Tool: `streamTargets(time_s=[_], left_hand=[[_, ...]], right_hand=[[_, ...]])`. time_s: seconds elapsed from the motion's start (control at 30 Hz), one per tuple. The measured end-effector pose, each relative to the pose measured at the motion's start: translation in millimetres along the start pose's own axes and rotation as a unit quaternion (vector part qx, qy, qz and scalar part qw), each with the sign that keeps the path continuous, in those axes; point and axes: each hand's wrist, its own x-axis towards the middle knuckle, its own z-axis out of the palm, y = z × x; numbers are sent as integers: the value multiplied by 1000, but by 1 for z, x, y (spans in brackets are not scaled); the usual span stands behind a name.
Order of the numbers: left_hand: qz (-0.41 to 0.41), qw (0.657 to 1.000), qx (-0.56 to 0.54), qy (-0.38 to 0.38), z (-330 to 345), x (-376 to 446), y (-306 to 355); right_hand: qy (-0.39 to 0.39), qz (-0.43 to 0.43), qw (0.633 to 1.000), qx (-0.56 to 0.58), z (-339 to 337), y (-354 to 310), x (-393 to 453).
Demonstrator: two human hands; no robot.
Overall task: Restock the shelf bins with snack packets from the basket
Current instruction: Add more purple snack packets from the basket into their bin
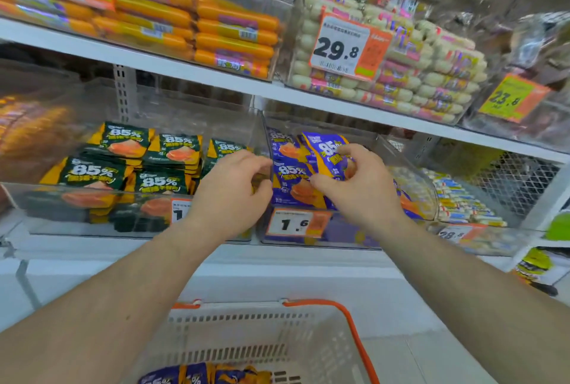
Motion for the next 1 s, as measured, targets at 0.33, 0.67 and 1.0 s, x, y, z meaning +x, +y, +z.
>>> streamTargets(time_s=[0.33,0.67,1.0], left_hand=[[-64,974,125,-178,13,16,-4],[-63,972,150,-170,16,17,-6],[-52,973,149,-171,18,18,-8]], right_hand=[[-109,104,988,-30,68,-20,109],[-178,108,977,-46,115,-28,143],[-237,83,965,-70,114,-19,146]])
